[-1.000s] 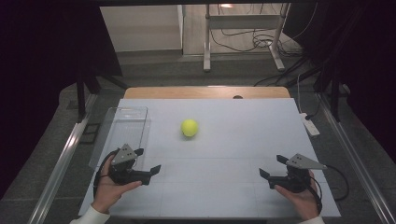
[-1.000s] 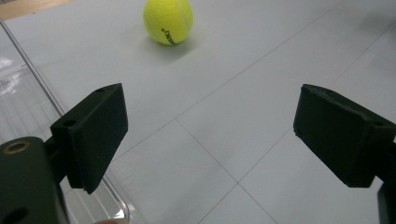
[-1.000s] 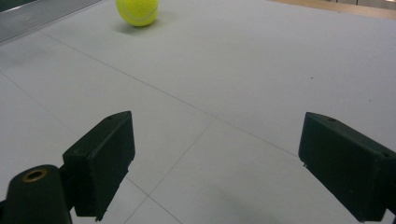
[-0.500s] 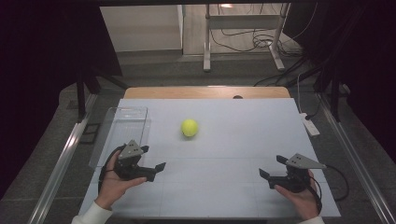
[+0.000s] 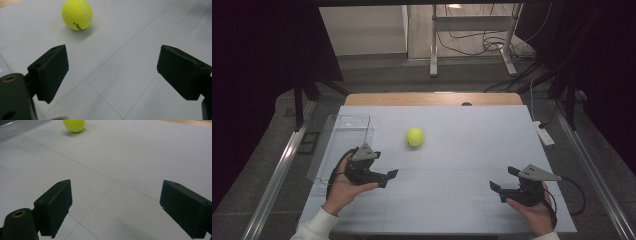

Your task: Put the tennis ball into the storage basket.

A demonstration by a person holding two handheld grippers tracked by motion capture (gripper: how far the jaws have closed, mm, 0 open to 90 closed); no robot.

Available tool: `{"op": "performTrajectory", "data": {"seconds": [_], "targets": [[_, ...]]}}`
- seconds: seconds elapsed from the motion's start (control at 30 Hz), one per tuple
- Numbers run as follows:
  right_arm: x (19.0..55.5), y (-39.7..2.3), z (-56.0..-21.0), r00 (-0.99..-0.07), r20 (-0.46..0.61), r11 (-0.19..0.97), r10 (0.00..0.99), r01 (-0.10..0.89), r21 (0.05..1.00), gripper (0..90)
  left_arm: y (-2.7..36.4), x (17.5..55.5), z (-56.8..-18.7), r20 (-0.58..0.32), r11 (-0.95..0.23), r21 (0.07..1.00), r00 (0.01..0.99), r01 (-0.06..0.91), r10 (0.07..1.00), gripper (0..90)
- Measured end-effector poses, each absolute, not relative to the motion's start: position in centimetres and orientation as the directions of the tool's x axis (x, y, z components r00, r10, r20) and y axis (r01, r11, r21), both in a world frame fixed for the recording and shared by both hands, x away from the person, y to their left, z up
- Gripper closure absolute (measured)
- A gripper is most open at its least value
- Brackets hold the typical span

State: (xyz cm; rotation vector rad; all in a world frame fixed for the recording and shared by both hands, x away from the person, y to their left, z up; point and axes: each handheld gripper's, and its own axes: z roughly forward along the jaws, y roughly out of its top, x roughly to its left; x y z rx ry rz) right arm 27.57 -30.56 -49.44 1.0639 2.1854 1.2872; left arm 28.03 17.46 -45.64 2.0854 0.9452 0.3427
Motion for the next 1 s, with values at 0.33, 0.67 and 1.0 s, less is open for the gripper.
{"op": "performTrajectory", "data": {"seconds": [0.33, 0.67, 1.0], "targets": [[27.5, -30.6, -49.5, -0.633, 0.041, 0.294, 0.773, 0.415, 0.861, 10.9, 16.7, 28.9, -44.6, -0.076, -0.398, 0.773, 0.695, 0.494, 0.715, 11.2], [27.7, -30.8, -49.7, -0.627, 0.045, 0.292, 0.778, 0.424, 0.857, 11.0, 15.9, 30.0, -44.9, -0.079, -0.417, 0.757, 0.703, 0.504, 0.707, 11.1], [27.6, -30.7, -49.7, -0.628, 0.044, 0.294, 0.777, 0.424, 0.857, 11.0, 15.4, 30.5, -44.9, -0.085, -0.42, 0.75, 0.705, 0.51, 0.704, 11.1]]}}
